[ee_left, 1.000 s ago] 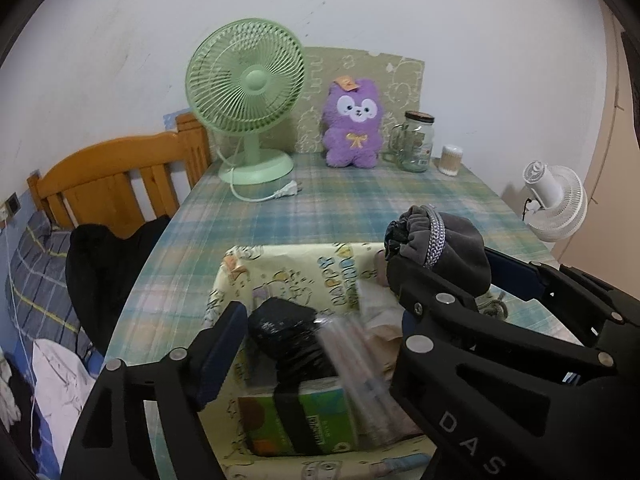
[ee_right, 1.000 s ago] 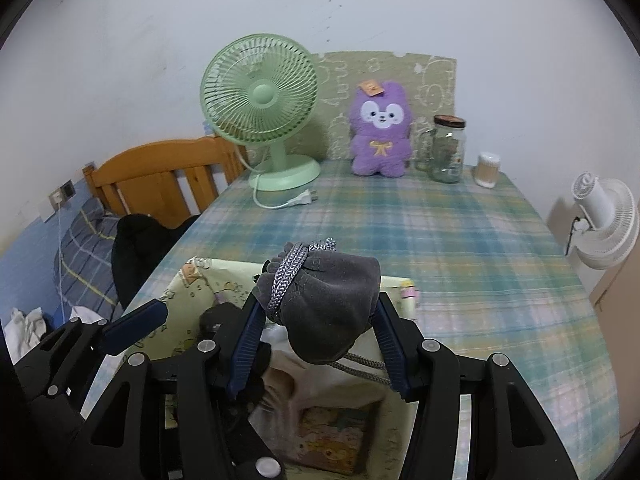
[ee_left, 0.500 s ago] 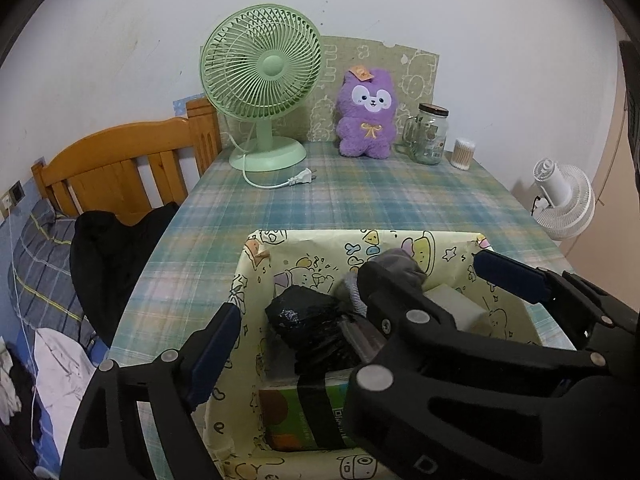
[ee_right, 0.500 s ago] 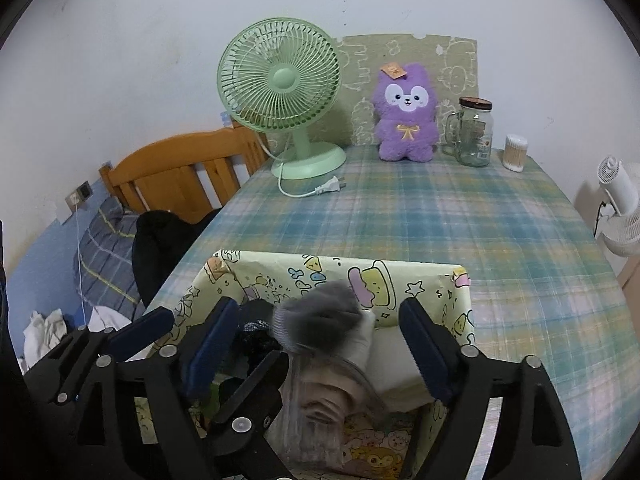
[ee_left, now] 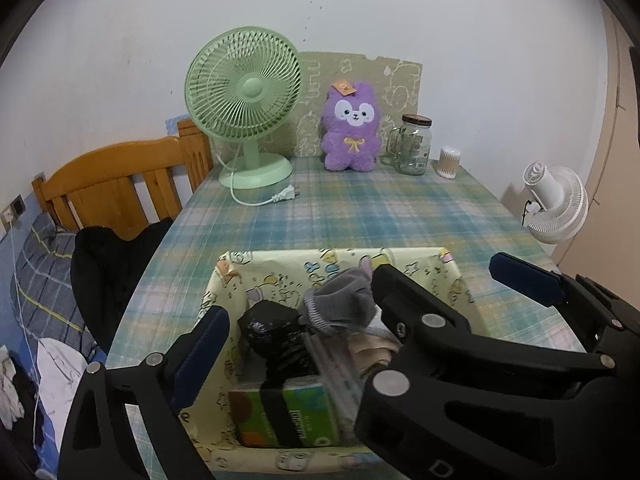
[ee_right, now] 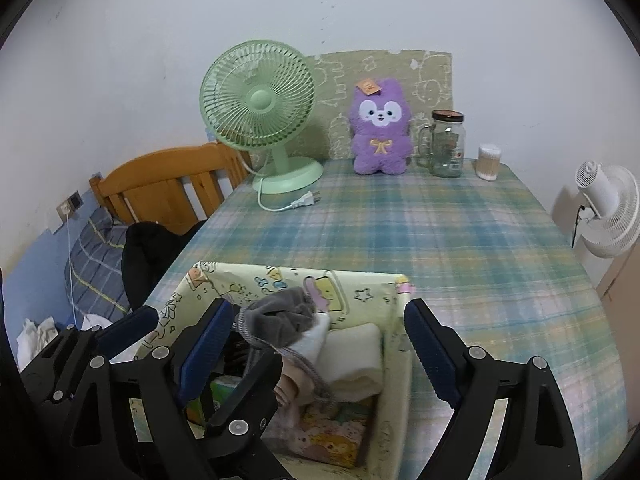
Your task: Organize soft objects
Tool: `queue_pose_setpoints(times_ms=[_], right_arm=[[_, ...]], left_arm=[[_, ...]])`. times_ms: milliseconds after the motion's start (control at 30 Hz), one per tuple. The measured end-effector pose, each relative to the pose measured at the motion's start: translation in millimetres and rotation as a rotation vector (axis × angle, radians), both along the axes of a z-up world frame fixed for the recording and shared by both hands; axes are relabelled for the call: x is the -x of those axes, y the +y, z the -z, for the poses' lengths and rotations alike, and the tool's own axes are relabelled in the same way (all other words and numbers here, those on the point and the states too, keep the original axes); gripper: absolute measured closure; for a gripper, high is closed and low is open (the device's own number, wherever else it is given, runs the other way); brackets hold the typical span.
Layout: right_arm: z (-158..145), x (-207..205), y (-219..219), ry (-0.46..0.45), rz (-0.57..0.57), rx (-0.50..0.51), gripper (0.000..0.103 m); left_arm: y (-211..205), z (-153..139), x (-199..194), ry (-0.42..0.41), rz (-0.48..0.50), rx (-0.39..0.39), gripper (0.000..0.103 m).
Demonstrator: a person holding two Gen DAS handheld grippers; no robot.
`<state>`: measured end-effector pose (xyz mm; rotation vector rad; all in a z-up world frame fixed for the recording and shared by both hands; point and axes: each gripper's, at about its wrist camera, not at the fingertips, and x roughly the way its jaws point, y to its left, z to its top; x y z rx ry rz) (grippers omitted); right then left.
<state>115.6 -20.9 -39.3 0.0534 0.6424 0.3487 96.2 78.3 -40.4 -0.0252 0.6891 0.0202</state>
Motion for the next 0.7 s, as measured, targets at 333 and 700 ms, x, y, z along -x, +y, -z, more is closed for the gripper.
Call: queue_pose_setpoints(times_ms=[333, 700], right_arm=[[-26.2, 10.6, -45.9, -0.066, 0.095, -0.006, 0.011], [-50.9, 32.7, -109.6, -0.125, 0.2, -0.01, 0.011]], left_arm=[[-33.0, -26.0, 6.9, -0.056, 0.058, 0.02, 0.002], [-59.4, -51.6, 17.2, -0.095, 0.043, 0.019, 0.002]])
